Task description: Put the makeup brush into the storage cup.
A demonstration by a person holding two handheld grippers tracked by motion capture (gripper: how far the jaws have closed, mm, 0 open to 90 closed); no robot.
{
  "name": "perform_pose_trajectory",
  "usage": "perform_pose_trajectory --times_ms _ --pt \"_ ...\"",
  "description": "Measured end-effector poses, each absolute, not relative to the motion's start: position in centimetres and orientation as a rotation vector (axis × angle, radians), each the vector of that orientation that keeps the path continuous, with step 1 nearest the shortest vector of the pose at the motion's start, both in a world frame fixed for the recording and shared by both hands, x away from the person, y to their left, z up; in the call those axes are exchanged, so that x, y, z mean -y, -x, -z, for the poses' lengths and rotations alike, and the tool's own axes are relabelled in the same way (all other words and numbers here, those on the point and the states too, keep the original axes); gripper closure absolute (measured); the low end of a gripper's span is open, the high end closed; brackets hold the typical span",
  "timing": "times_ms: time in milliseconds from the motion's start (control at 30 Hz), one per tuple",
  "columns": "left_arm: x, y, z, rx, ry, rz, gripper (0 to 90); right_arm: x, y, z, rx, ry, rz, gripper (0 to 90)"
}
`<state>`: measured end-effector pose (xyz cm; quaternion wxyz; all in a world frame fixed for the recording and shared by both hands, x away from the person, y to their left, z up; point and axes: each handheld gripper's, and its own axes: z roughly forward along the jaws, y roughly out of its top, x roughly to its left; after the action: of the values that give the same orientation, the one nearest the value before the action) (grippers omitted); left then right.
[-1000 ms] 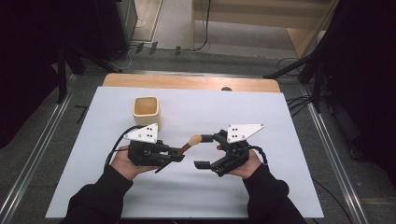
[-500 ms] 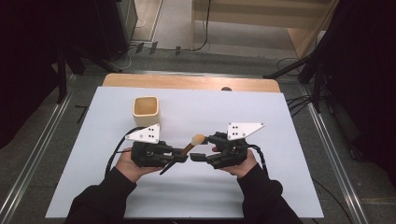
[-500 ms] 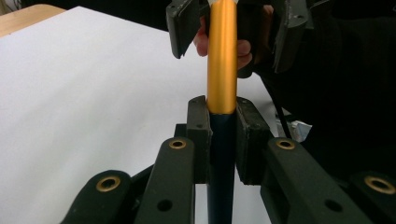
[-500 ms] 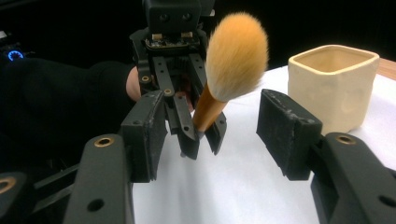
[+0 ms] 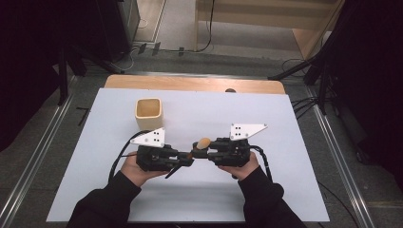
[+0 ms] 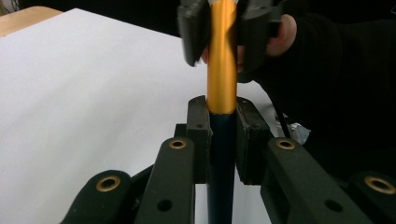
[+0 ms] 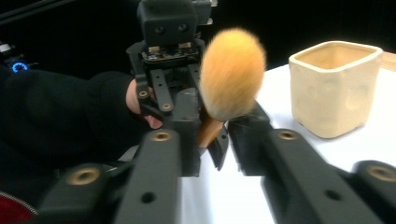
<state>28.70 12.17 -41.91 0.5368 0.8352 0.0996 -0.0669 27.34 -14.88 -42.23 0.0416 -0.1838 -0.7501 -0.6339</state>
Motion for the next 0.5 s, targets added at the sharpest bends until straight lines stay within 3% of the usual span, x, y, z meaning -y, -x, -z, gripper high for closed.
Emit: perform_pose_trajectory --times_ms 233,267,300,333,367,500 --pt "-12.27 -28.96 41.96 -0.232 -1.976 0.217 75.2 14.88 -27.59 42.13 2.247 0.546 1.913 79.1" --pt "-12.20 -28.96 41.90 -0.244 -1.978 0.211 54.0 14.82 -27.48 41.97 2.273 0.549 1.906 79.2" --pt "-12.20 -28.96 41.90 -0.244 -1.978 0.211 46.0 14.82 -27.48 41.97 2.273 0.549 1.906 79.2" --pt "-12.19 -28.97 41.91 -0.247 -1.986 0.212 46.0 14.85 -27.47 41.92 2.267 0.543 1.906 79.2" --pt "-12.30 -29.02 41.95 -0.242 -2.012 0.202 34.4 14.98 -27.48 41.79 2.285 0.543 1.905 79.2" --pt "-12.55 -29.05 41.87 -0.247 -2.015 0.190 29.1 15.21 -27.43 41.57 2.307 0.550 1.884 79.2"
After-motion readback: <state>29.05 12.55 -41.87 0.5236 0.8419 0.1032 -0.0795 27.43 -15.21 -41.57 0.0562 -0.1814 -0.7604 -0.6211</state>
